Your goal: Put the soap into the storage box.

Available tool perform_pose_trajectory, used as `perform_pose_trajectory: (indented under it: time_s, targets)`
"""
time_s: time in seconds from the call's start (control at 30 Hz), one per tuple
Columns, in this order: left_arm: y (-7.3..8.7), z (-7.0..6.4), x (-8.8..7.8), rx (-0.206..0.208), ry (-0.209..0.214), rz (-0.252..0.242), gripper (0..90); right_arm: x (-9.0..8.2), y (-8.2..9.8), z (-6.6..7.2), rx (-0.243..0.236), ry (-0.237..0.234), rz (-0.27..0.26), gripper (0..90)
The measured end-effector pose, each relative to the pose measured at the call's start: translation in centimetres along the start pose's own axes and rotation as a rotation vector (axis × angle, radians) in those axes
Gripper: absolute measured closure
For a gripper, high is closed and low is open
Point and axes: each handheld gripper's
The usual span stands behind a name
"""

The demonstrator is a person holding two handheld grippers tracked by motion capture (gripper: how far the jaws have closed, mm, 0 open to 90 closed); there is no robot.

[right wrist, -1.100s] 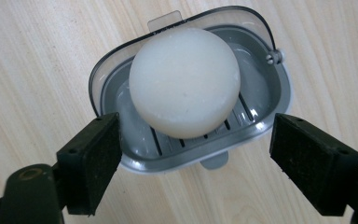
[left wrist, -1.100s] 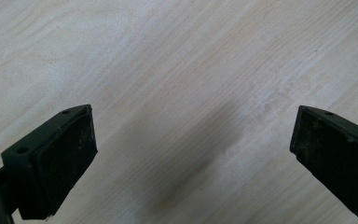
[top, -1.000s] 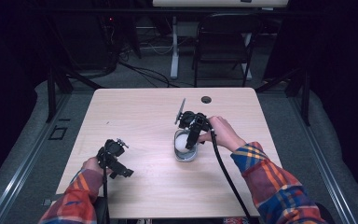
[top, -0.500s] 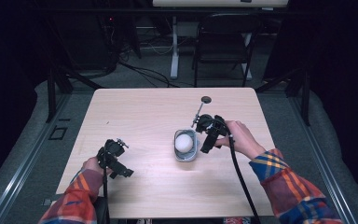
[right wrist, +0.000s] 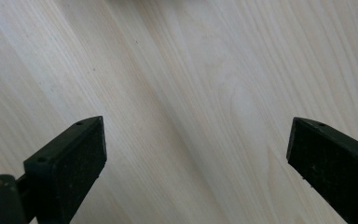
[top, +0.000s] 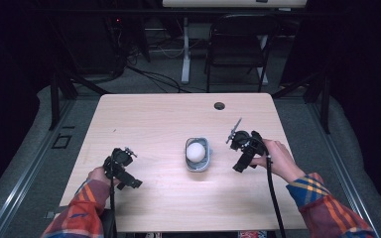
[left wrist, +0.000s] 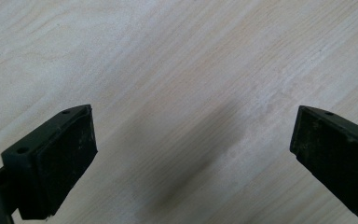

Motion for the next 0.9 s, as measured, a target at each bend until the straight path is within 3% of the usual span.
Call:
perform_pose_trajectory:
  time_s: [0.27,0.5,0.6,0.83,0.9]
  targets:
    - [0.0,-0.1,0.0,-0.006,-0.003,-0.003,0.3,0.5,3.9,0.6,0.085,-0.039,-0.036,4.3]
    - [0.0,-0.2,0.0,-0.004,0.001,-0.011,0.3,0.7,6.6,1.4,0.127,-0.030,-0.010,4.4]
    - [0.0,-0.3,-0.1,-0.005,0.001,-0.019,0.2,0.9,8.1,2.2,0.116,0.002,0.046,5.0]
    - [0.0,-0.1,0.0,-0.015,0.010,-0.027,0.2,0.9,8.8,2.5,0.121,0.006,0.026,7.8]
    - [0.0,-0.1,0.0,-0.010,0.006,-0.031,0.2,1.0,8.7,2.6,0.115,0.007,0.041,10.0]
Point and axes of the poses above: each handheld gripper's, and its own axes: x roughly forward along the jaws, y roughly out of its underside, z roughly to its left, and after that the axes turned 15 degrees about -z, right-handed
